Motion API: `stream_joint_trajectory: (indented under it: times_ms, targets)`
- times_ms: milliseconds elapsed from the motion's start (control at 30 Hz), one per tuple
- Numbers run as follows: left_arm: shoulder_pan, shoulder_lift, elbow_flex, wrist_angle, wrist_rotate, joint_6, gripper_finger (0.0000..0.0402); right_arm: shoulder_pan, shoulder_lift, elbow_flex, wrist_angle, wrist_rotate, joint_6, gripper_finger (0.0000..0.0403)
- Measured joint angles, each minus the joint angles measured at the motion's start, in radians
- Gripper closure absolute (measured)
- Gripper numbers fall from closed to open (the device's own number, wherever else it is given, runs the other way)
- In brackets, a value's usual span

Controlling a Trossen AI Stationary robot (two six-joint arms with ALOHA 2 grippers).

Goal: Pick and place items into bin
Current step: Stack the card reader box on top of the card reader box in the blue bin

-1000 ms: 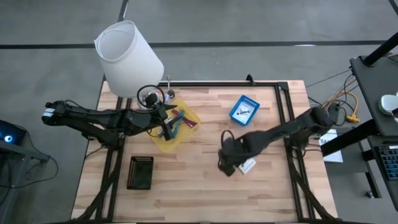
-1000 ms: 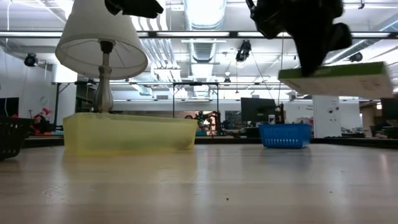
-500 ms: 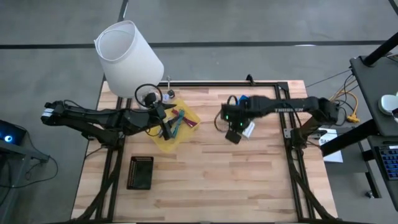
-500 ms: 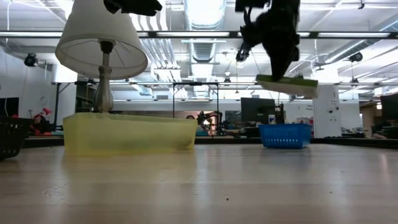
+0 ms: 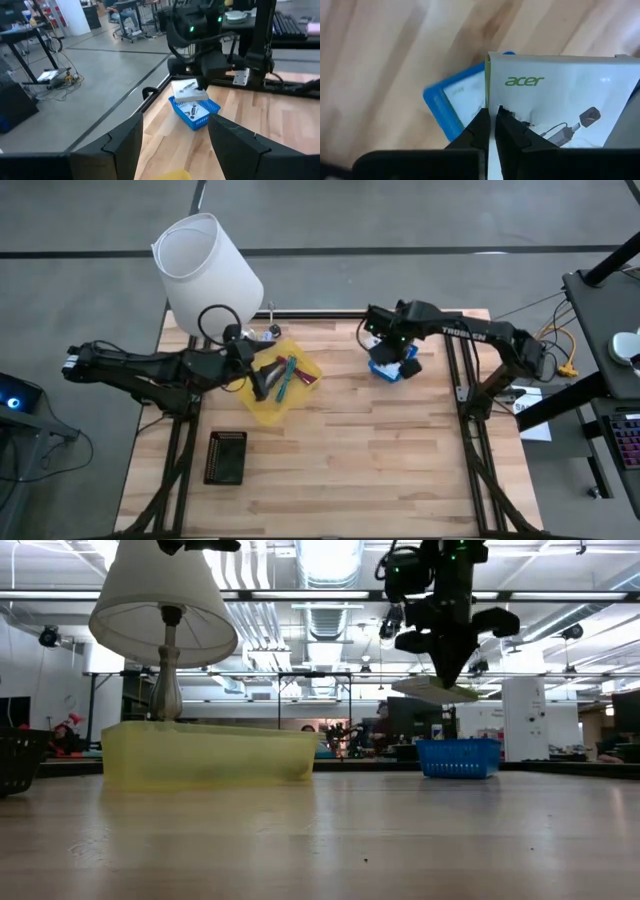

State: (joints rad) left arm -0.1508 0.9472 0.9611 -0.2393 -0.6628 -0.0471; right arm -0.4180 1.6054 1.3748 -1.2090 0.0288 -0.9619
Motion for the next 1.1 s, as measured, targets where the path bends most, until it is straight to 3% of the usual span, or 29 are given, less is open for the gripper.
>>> stream_joint_trajectory:
  times_ms: [200, 400, 667, 1100]
  targets:
    - [0.0, -0.006, 0.001, 0.001, 0.0, -0.034, 0.0194, -0.069, 0.034, -0.028, -0.017, 0.011, -0.185, 0.0394]
    - [0.0, -0.002, -0.002, 0.003, 0.0, -0.079, 0.0194, -0.08, 0.073, -0.092, -0.011, 0.127, -0.396, 0.0394]
    - [0.0, -0.002, -0.002, 0.006, 0.0, -0.08, 0.0194, -0.089, 0.079, -0.146, -0.001, 0.186, -0.479, 0.0394]
    - [0.0, -0.002, -0.003, 0.007, -0.031, -0.078, 0.0194, -0.073, 0.076, -0.244, 0.106, 0.179, -0.484, 0.0394]
